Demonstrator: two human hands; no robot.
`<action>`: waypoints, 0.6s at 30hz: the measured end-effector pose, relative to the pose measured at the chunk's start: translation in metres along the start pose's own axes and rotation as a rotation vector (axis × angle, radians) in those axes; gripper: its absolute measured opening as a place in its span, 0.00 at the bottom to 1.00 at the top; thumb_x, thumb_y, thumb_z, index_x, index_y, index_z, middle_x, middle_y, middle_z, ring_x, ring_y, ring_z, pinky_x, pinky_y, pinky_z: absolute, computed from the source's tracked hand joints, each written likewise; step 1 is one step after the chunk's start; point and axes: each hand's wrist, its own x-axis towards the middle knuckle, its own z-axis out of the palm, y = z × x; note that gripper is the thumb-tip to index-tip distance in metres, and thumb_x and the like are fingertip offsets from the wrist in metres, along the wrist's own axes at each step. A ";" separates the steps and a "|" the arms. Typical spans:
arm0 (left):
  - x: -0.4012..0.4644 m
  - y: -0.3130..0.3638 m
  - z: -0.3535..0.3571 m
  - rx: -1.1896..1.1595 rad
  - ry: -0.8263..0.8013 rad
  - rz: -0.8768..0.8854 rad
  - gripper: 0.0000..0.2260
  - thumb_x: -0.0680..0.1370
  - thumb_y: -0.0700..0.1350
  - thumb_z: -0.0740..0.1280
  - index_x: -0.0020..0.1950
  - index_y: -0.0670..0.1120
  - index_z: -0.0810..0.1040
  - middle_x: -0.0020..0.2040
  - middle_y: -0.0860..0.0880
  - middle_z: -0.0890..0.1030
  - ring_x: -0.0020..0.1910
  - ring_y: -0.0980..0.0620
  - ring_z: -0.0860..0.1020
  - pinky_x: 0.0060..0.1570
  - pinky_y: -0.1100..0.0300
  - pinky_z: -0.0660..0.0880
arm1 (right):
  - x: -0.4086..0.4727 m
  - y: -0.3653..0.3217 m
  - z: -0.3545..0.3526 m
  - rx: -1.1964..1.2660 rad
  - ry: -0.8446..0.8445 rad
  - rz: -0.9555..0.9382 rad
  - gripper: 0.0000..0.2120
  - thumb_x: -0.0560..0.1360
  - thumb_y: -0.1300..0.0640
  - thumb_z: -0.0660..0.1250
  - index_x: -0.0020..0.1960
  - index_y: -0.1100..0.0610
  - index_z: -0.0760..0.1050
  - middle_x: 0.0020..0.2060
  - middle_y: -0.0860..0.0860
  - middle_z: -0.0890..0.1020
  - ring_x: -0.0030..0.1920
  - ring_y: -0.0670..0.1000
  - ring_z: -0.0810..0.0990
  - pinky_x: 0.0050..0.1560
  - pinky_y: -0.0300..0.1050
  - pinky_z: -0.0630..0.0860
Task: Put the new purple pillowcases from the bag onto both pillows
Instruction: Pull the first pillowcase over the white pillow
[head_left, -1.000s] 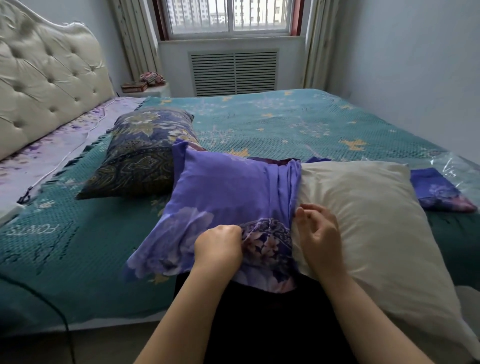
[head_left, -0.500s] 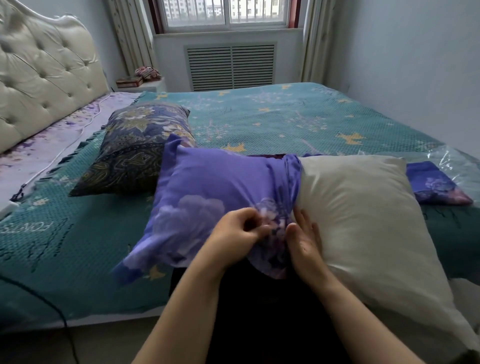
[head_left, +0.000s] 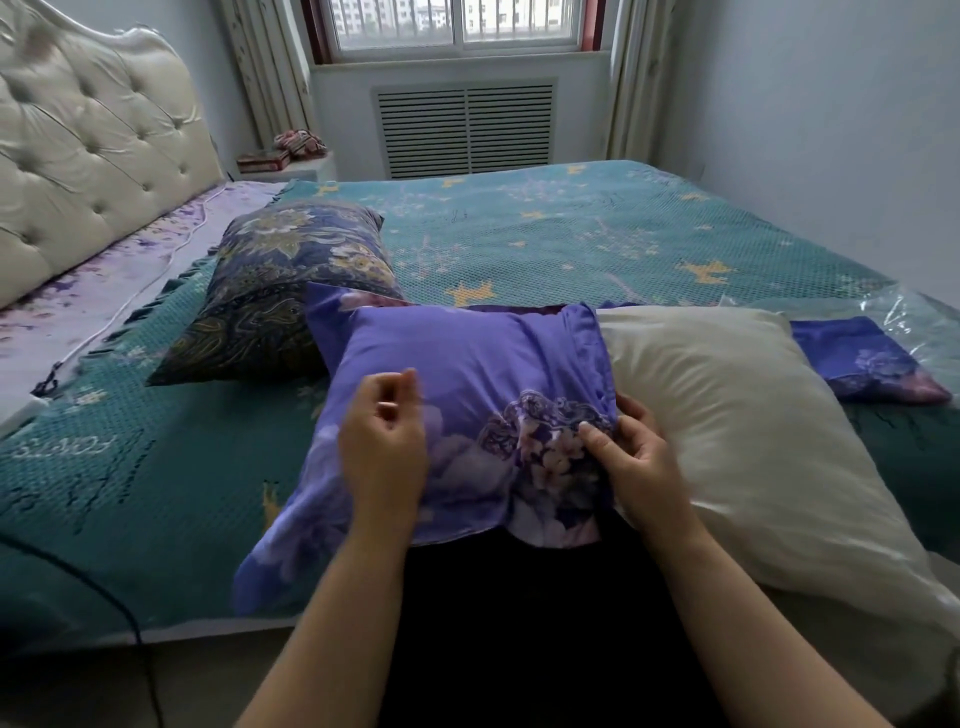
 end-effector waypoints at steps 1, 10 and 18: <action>0.010 -0.013 -0.015 0.114 0.109 0.046 0.05 0.76 0.48 0.65 0.44 0.48 0.75 0.38 0.49 0.79 0.36 0.50 0.77 0.40 0.59 0.71 | 0.000 -0.004 -0.001 0.062 0.016 0.030 0.16 0.61 0.40 0.73 0.40 0.52 0.83 0.62 0.44 0.71 0.63 0.50 0.75 0.67 0.56 0.70; 0.041 -0.077 -0.063 0.725 -0.577 -0.484 0.23 0.81 0.56 0.54 0.43 0.39 0.79 0.49 0.34 0.80 0.51 0.38 0.78 0.45 0.53 0.70 | -0.005 -0.041 -0.016 0.061 0.221 0.054 0.13 0.72 0.48 0.71 0.34 0.55 0.76 0.31 0.49 0.75 0.34 0.46 0.72 0.40 0.43 0.70; 0.070 -0.044 -0.033 0.223 0.013 -0.245 0.14 0.81 0.40 0.59 0.44 0.31 0.75 0.42 0.30 0.78 0.42 0.41 0.76 0.38 0.56 0.61 | -0.040 -0.020 0.008 -0.058 0.092 0.073 0.23 0.76 0.42 0.63 0.40 0.63 0.74 0.32 0.54 0.79 0.34 0.46 0.73 0.35 0.46 0.71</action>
